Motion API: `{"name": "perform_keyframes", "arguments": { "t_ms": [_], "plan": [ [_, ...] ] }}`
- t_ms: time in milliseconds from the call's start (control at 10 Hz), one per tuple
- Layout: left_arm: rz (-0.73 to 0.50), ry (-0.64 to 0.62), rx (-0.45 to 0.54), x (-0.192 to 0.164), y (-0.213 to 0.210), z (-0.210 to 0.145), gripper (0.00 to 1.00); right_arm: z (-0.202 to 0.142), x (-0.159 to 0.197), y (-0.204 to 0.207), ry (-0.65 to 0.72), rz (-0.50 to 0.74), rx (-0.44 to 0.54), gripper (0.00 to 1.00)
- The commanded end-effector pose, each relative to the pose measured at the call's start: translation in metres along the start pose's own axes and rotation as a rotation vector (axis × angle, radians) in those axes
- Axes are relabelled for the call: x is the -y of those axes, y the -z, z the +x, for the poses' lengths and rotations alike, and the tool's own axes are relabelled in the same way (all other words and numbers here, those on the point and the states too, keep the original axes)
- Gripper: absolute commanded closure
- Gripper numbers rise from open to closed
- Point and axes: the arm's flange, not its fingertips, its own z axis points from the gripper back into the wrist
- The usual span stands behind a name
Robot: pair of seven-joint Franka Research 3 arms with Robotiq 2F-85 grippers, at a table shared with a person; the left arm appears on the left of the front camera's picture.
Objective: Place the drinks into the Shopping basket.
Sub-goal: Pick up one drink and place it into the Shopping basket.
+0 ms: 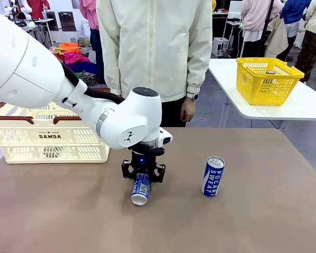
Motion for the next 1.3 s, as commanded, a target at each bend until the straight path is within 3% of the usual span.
{"name": "perform_keyframes", "arguments": {
  "t_ms": [0, 300, 600, 700, 900, 1100, 1200],
  "plan": [
    [-0.013, 0.005, -0.006, -0.007, 0.002, -0.001, 1.0, -0.001, 0.0, -0.002, -0.014, 0.004, -0.007, 0.0],
    [-0.028, -0.003, 0.014, -0.016, -0.011, -0.001, 1.0, -0.001, 0.0, -0.002, -0.014, 0.004, -0.007, 0.0],
    [-0.156, 0.027, 0.111, -0.083, -0.136, -0.006, 1.0, -0.001, 0.0, -0.002, -0.014, 0.004, -0.007, 0.0],
    [-0.189, 0.048, 0.121, -0.109, -0.177, -0.015, 1.0, -0.001, 0.0, -0.002, -0.014, 0.004, -0.007, 0.0],
    [-0.28, 0.068, 0.167, -0.152, -0.22, -0.053, 1.0, -0.001, 0.0, -0.002, -0.014, 0.004, -0.007, 0.0],
    [-0.425, -0.066, 0.318, -0.199, -0.235, -0.098, 1.0, -0.001, 0.0, -0.002, -0.014, 0.004, -0.007, 0.0],
    [-0.286, 0.043, 0.197, -0.152, -0.244, -0.05, 1.0, -0.001, 0.0, -0.002, -0.014, 0.004, -0.007, 0.0]
  ]
}}
